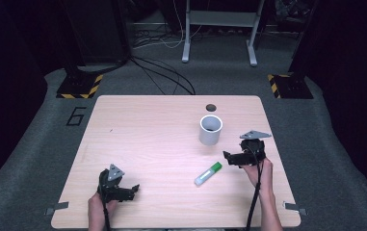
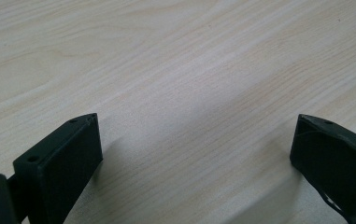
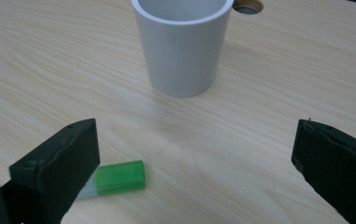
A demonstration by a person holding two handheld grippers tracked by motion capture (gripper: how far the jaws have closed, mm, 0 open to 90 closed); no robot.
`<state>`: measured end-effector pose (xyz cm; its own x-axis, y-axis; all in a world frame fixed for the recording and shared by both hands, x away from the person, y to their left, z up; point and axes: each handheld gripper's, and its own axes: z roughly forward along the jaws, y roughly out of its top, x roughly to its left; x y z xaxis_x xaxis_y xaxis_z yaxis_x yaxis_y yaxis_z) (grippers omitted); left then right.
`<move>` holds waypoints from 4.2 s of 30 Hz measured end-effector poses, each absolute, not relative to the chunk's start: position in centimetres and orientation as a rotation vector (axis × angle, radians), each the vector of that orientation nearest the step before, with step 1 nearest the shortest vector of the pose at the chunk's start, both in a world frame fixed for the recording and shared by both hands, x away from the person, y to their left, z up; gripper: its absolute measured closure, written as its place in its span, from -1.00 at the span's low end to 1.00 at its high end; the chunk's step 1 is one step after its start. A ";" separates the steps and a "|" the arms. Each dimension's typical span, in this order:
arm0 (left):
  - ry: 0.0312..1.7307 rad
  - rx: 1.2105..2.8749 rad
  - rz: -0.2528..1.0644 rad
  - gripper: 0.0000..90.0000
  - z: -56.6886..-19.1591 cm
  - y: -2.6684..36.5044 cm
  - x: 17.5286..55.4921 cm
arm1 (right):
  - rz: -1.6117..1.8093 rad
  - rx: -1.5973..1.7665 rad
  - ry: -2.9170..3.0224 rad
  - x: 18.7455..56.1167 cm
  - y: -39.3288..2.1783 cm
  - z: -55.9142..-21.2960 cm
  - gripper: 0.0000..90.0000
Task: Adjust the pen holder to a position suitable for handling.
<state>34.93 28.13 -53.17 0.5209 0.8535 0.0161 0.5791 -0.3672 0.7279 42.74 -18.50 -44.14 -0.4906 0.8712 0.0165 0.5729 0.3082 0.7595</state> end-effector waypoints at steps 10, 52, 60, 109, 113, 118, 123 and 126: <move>1.162 2.089 0.520 -0.95 -53.2 28.2 34.9 | 1.018 1.242 2.219 44.8 -16.6 -43.3 -0.99; 1.165 2.085 0.519 -0.95 -53.2 28.1 34.9 | 0.907 1.249 2.294 52.5 -12.3 -43.2 -0.99; 1.162 2.084 0.521 -0.95 -53.2 28.1 34.9 | 0.932 1.260 2.297 53.9 -12.2 -44.0 -0.97; 1.159 2.090 0.522 -0.95 -53.1 28.2 34.9 | 0.958 1.172 2.378 53.3 -8.6 -45.0 -0.87; 1.161 2.087 0.521 -0.95 -53.2 28.1 34.9 | 0.961 1.164 2.381 53.1 -8.1 -45.0 -0.87; 1.158 2.092 0.521 -0.95 -53.1 28.2 34.9 | 0.965 1.141 2.402 52.9 -7.7 -45.0 -0.87; 1.157 2.091 0.527 -0.95 -53.1 28.2 34.9 | 0.968 1.120 2.423 52.5 -6.8 -45.0 -0.87; 1.160 2.087 0.521 -0.95 -53.2 28.1 34.9 | 0.968 1.114 2.426 52.4 -6.5 -45.0 -0.87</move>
<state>34.92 28.14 -53.16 0.5215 0.8531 0.0171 0.5792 -0.3686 0.7271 52.39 -6.46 -44.99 -0.6540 0.7564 0.0072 0.5534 0.4720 0.6862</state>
